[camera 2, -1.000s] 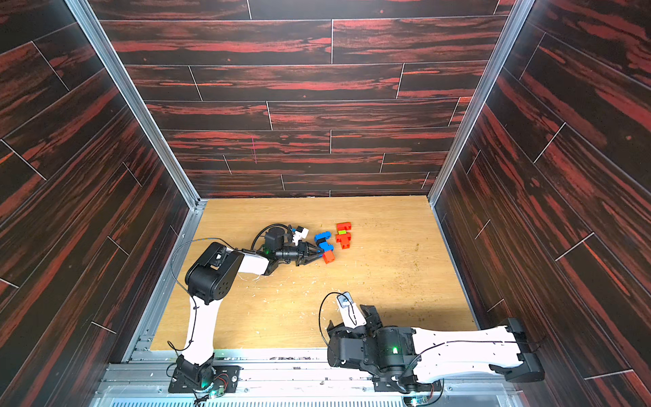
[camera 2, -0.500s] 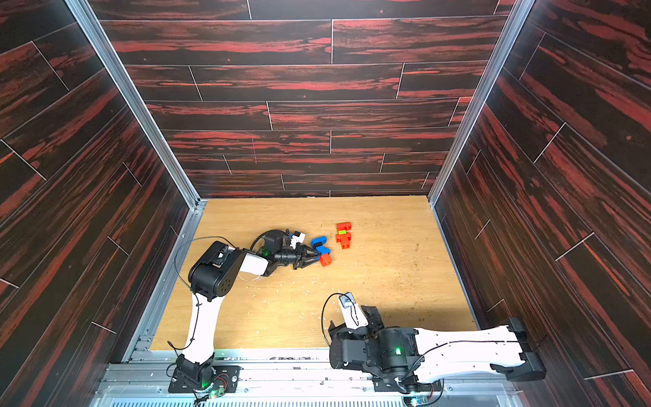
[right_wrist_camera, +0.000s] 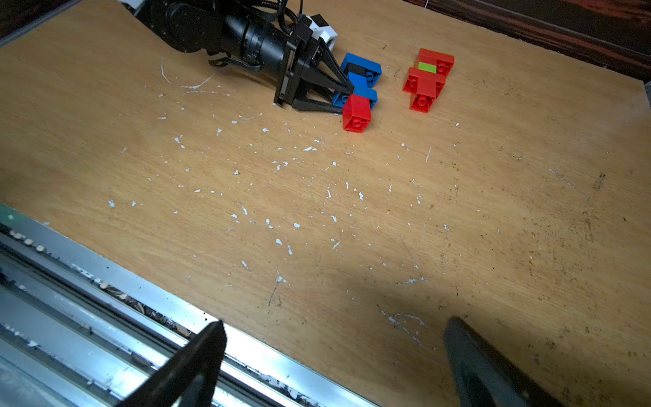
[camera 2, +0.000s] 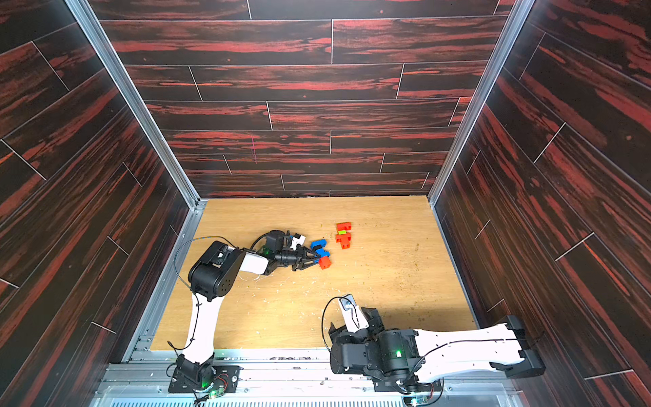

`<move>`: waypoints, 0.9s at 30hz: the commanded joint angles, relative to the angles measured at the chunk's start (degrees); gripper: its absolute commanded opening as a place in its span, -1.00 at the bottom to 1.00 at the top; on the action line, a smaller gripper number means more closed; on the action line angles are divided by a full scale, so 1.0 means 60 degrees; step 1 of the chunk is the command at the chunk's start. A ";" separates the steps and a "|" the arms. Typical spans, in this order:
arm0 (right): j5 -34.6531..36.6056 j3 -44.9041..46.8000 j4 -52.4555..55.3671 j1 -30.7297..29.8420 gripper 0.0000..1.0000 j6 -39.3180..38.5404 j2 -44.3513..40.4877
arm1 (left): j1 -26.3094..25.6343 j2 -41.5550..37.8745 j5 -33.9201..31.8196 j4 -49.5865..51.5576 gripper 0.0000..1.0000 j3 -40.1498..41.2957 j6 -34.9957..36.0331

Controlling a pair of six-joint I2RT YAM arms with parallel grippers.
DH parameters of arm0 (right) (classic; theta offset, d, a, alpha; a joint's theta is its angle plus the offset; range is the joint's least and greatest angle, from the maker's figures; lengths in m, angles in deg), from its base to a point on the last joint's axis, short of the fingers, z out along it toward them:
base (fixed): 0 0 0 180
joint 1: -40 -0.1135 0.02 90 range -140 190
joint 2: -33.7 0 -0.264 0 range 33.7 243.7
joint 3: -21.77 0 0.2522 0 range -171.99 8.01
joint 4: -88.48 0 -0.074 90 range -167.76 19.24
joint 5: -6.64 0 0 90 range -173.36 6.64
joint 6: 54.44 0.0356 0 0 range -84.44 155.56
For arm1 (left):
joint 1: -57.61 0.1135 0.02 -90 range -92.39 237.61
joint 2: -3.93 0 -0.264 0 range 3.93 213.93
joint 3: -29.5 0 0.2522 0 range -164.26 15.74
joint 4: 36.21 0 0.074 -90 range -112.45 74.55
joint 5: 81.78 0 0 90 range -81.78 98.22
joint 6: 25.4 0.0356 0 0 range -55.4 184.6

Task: Assemble the letter f with lego
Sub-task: Adjust the lego brick at the center of the board.

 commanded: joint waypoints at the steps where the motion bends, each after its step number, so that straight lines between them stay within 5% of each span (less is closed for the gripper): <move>1: 0.0209 0.0079 0.0306 -0.0110 0.97 0.0338 0.0018 | 0.0073 -0.0097 -0.0110 0.0699 -0.37 -0.0186 0.0366; 9: 0.0372 0.0079 0.0611 -0.0339 0.97 0.0633 -0.0019 | 0.0072 -0.0314 -0.0310 0.1938 0.06 -0.0418 0.1040; 17: 0.0489 0.0152 0.0759 -0.0506 0.97 0.0878 -0.0019 | 0.0077 -0.0484 -0.0651 0.3585 0.23 -0.0835 0.1944; 27: 0.0657 0.0137 0.0879 -0.0659 0.97 0.0980 0.0024 | 0.0078 -0.1111 -0.2354 0.8579 0.34 -0.2131 0.4743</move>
